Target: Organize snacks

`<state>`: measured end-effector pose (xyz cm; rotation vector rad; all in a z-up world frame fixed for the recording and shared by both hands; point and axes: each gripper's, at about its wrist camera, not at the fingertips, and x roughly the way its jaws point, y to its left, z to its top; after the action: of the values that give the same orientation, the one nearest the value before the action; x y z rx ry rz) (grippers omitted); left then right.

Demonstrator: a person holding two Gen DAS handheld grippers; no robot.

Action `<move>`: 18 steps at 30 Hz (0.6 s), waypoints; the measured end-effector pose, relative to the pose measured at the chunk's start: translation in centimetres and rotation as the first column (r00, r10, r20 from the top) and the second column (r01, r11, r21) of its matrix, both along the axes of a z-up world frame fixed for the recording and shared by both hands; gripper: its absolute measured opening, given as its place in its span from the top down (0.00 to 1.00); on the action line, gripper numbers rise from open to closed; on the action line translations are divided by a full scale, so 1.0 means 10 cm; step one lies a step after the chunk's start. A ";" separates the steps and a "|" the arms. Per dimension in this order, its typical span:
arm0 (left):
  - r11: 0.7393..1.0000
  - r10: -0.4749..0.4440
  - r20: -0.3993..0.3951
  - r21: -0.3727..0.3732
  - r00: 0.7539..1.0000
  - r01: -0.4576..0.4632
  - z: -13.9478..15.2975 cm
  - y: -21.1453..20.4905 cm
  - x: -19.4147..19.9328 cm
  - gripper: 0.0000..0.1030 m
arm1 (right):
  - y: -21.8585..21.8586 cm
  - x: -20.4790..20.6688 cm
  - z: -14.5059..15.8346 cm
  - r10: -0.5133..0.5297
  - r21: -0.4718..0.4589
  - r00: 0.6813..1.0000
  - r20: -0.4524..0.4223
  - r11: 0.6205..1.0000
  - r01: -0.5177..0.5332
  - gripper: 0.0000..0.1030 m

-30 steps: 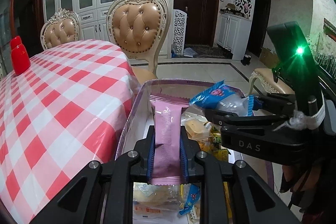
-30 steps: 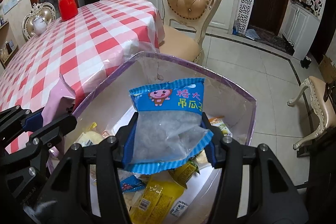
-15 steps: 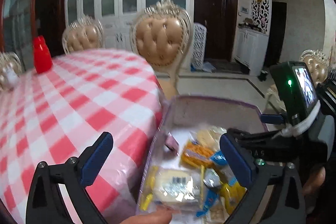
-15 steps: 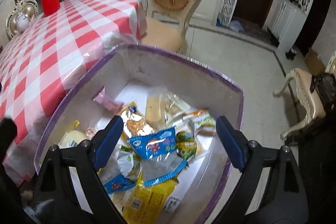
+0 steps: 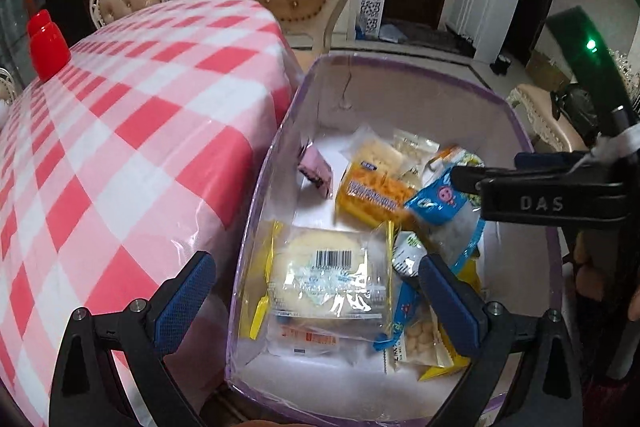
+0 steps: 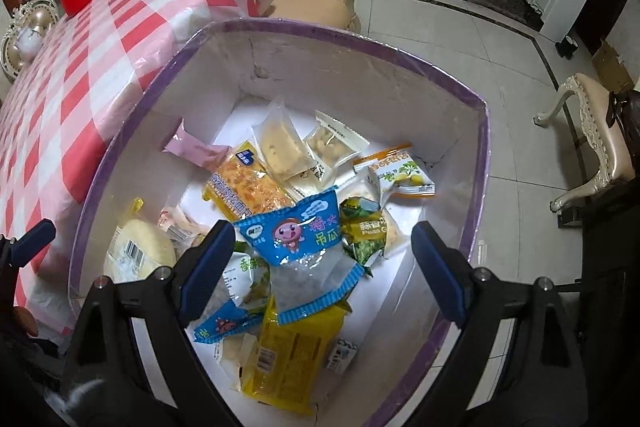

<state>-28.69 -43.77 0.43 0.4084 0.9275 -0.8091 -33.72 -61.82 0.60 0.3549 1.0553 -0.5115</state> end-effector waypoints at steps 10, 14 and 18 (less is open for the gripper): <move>1.000 0.002 -0.027 0.019 1.000 -0.002 -0.06 -0.01 0.04 0.01 | 0.03 0.03 0.01 0.005 -0.005 1.000 -0.002 1.000 -0.005 0.12; 1.000 0.002 -0.028 0.022 1.000 -0.002 -0.06 -0.01 0.04 0.01 | 0.04 0.03 0.01 0.006 -0.003 1.000 -0.001 1.000 -0.006 0.12; 1.000 0.002 -0.031 0.024 1.000 -0.001 -0.07 -0.01 0.04 0.01 | 0.04 0.03 0.01 0.009 -0.001 1.000 -0.002 1.000 -0.009 0.12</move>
<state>-28.29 -43.91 -0.26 0.4173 0.9673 -0.8053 -33.43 -61.37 0.67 0.3487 1.0575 -0.5046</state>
